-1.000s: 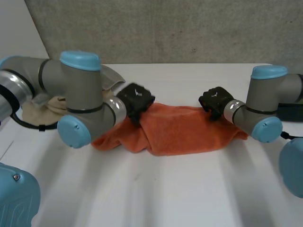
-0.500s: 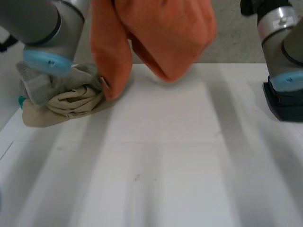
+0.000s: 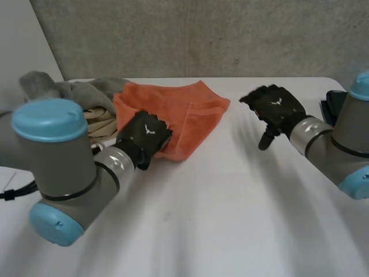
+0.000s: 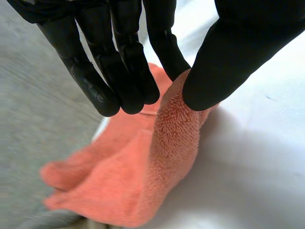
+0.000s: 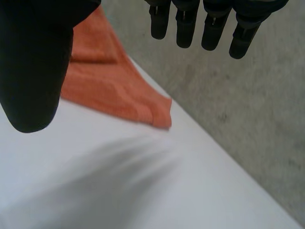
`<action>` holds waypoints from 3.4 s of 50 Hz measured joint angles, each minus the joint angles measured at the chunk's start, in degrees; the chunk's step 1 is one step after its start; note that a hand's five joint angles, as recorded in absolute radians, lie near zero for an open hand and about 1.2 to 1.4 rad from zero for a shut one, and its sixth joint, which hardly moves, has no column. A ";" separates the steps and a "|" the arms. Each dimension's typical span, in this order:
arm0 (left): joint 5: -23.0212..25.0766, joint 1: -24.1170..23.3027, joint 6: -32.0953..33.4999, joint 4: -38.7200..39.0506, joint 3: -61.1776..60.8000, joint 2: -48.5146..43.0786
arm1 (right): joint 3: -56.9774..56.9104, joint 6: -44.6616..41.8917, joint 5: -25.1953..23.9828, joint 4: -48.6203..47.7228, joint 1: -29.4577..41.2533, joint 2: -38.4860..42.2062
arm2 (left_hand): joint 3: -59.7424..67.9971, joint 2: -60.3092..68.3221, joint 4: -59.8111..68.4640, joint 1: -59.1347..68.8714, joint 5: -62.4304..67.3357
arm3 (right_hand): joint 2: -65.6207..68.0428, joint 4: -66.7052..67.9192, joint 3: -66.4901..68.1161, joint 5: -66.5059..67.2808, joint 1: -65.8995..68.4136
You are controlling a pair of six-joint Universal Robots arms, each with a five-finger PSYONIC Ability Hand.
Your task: Fold the laundry.
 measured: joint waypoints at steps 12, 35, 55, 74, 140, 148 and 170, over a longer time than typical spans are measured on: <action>2.08 -0.63 1.46 -2.22 -2.62 11.40 | -12.56 -6.46 -7.32 2.31 8.40 5.49 | 0.00 0.00 0.00 0.00 0.00 | -0.02 -0.17 -0.05 0.00 0.00; 4.34 4.06 -2.90 -5.60 -8.30 26.19 | -37.11 -24.67 -6.06 25.57 11.80 27.65 | 0.00 0.00 0.02 0.00 0.00 | 54.92 55.67 55.29 54.07 50.65; 7.71 3.88 -5.31 -3.68 -2.50 3.74 | -2.67 -15.49 15.38 19.34 4.03 -0.35 | 0.00 0.00 0.03 0.00 0.00 | 54.92 56.28 55.87 54.57 50.65; 11.14 3.82 -11.56 -9.09 0.26 1.28 | 8.01 -14.74 12.43 18.13 1.52 -8.41 | -50.28 -50.76 -51.23 -48.86 -49.73 | 6.88 5.63 5.31 3.30 5.21; 11.35 8.57 -6.77 -14.09 6.05 -11.79 | 0.83 -26.43 -6.51 31.62 -18.89 -11.02 | -35.94 -36.64 -36.28 -33.08 -34.68 | 55.15 56.13 55.90 53.98 51.02; 8.52 5.16 -6.08 -13.96 13.72 -17.44 | -2.39 -26.74 -3.28 29.95 -17.31 -6.56 | -0.46 -0.63 -0.53 -0.27 -1.20 | 55.15 56.29 55.90 53.98 50.96; -7.39 6.98 -15.68 5.19 46.24 -10.59 | -15.80 11.52 15.96 -17.39 -11.18 -8.98 | -0.01 -0.23 -0.18 -0.27 -1.20 | 55.15 56.35 55.91 54.46 50.96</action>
